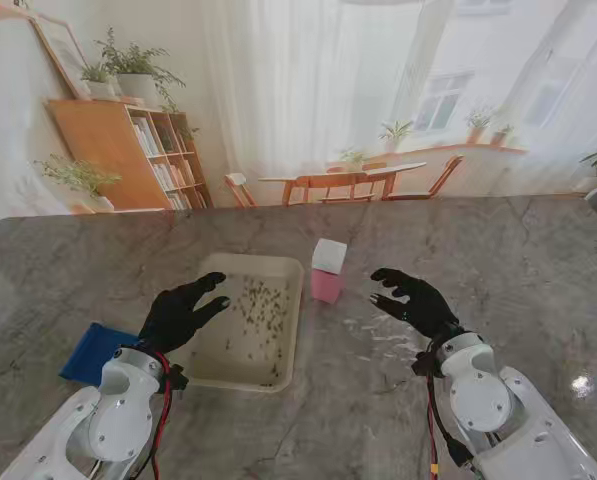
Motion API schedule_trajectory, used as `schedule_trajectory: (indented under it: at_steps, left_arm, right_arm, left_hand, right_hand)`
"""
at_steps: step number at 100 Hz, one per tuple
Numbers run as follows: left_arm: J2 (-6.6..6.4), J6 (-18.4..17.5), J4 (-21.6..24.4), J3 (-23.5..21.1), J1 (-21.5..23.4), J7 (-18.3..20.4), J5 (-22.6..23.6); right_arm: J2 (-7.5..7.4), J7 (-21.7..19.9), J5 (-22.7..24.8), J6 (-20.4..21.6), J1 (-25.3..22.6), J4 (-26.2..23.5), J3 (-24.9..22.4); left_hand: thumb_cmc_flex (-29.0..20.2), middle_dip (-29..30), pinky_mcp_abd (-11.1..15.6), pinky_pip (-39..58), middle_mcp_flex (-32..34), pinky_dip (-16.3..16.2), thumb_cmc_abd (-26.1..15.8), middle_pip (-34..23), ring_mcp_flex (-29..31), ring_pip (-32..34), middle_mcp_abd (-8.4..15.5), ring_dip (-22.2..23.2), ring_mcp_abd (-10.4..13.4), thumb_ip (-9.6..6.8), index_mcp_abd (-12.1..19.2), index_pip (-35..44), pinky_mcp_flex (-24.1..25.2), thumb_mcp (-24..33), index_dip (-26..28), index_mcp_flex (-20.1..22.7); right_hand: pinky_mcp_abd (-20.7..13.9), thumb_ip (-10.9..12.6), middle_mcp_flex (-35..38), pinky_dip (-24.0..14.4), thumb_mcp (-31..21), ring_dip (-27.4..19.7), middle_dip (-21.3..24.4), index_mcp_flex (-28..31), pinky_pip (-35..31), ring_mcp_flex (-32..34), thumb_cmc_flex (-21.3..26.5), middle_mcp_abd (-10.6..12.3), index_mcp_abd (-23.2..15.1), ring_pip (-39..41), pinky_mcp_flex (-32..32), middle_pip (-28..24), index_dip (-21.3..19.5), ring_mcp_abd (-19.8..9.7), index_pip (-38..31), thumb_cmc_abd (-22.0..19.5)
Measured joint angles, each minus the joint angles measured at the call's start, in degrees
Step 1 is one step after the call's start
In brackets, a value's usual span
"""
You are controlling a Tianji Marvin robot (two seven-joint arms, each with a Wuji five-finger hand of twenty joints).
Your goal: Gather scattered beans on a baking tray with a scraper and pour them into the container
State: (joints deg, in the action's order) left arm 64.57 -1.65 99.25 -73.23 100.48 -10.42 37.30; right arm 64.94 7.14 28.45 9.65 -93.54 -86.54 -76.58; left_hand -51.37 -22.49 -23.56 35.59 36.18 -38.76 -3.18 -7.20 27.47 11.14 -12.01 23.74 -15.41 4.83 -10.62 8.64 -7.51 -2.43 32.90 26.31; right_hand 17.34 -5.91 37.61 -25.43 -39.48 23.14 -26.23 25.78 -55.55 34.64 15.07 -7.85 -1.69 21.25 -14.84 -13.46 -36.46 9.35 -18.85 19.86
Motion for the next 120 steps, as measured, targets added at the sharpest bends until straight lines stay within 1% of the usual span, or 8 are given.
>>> schedule_trajectory:
  at_steps: [51,78,91,99,104,108,114,120]
  left_arm:
    - [-0.03,0.0,0.5,0.4,0.0,0.4,0.4]
    - [-0.02,0.0,1.2,-0.3,1.0,-0.1,1.2]
    - [-0.01,0.1,2.2,-0.4,1.8,-1.0,1.8]
    - [0.09,0.1,2.7,-0.9,2.4,-1.5,1.9]
    - [0.19,0.1,2.8,-1.2,2.7,-1.9,1.9]
    - [0.25,0.1,2.9,-1.4,3.0,-2.2,2.0]
    - [0.30,0.1,3.0,-1.6,3.3,-2.7,2.0]
    - [0.32,0.1,3.1,-1.7,3.5,-2.9,2.0]
  right_arm:
    - [-0.03,0.0,-0.2,0.5,0.3,0.4,0.2]
    - [-0.35,-0.4,2.9,0.3,-0.8,-0.8,-0.4]
    - [-0.63,-0.9,6.4,-1.0,-1.4,-1.6,-0.9]
    - [-0.72,0.3,10.4,-3.8,-1.3,-1.9,-0.8]
    - [-0.91,0.2,12.0,-4.1,-1.0,-1.9,-0.8]
    - [-1.19,-0.7,13.5,-3.5,-0.6,-1.7,-0.8]
    - [-1.70,-1.6,17.3,-0.7,0.5,-0.5,-0.8]
    - [-2.16,-1.0,20.1,1.8,2.3,2.0,-0.2]
  left_hand:
    - [0.0,0.0,0.0,0.0,0.0,0.0,0.0,0.0,0.0,0.0,0.0,0.0,0.0,0.00,0.0,0.3,0.0,0.0,0.0,0.7]
    - [-0.3,-0.1,0.0,0.0,0.6,0.0,0.0,-0.1,0.0,0.0,-0.2,0.0,0.0,0.00,0.0,0.6,0.0,0.0,0.0,1.3]
    - [-0.3,-0.1,0.0,0.0,0.6,0.0,0.0,-0.1,0.0,0.0,-0.6,0.0,0.0,0.00,0.0,0.6,0.0,0.0,0.0,1.3]
    - [-0.3,-0.1,0.0,0.0,0.6,0.0,0.0,-0.1,0.0,0.0,-0.6,0.0,0.0,0.00,0.0,0.6,0.0,0.0,0.0,1.3]
    - [-0.3,-0.1,0.0,0.0,0.6,0.0,0.0,-0.1,0.0,0.0,-0.6,0.0,0.0,0.00,0.0,0.6,0.0,0.0,0.0,1.3]
    - [-0.3,-0.1,0.0,0.0,0.6,0.0,0.0,-0.1,0.0,0.0,-0.6,0.0,-0.1,0.00,0.0,0.6,0.0,0.0,0.0,1.3]
    - [-0.4,-0.1,0.0,0.0,0.6,0.0,0.0,-0.1,0.0,0.0,-0.6,0.0,0.0,0.00,0.0,0.6,0.0,0.0,0.0,1.3]
    - [-0.4,-0.1,0.0,0.0,0.6,0.0,0.0,-0.1,0.0,0.0,-0.6,0.0,0.0,0.00,0.0,0.6,0.0,0.0,0.0,1.3]
  right_hand:
    - [0.0,0.0,0.0,0.0,-0.5,0.0,0.0,0.0,0.0,0.0,0.4,0.1,0.0,0.0,0.0,0.0,0.0,0.0,0.0,0.0]
    - [0.0,0.0,0.7,0.0,-0.5,0.0,0.0,0.7,0.0,0.7,0.5,0.3,0.0,0.6,-0.5,-0.2,0.0,-0.1,-0.4,0.0]
    - [0.0,0.0,1.5,0.0,-1.2,0.0,-0.7,0.7,0.0,0.8,0.6,0.4,0.1,0.6,-0.7,-0.8,0.0,-0.2,-0.7,1.1]
    - [0.0,0.0,2.2,0.0,-5.2,0.0,-1.3,1.5,-1.5,1.8,1.8,0.4,0.8,2.0,-1.4,-1.8,-0.4,-0.2,-1.5,3.5]
    - [0.0,0.0,2.5,0.0,-6.6,0.1,-1.4,1.5,-2.4,1.9,2.4,0.6,0.9,3.0,-2.0,-2.4,-0.4,-0.9,-1.5,4.7]
    - [0.0,0.0,2.6,0.0,-8.5,0.1,-1.9,1.5,-3.5,3.1,2.4,1.0,0.9,4.1,-2.7,-3.7,-0.4,-1.3,-1.9,6.3]
    - [-0.4,0.0,2.8,0.2,-11.2,0.4,-2.1,1.3,-4.8,3.1,2.4,2.0,1.7,5.2,-3.3,-5.1,-0.4,-2.3,-2.2,8.0]
    - [-0.8,0.0,0.4,1.7,-13.7,0.4,-2.1,-0.7,-5.6,2.8,2.2,2.0,4.4,6.1,-2.8,-6.6,-0.4,-2.3,-1.4,9.6]
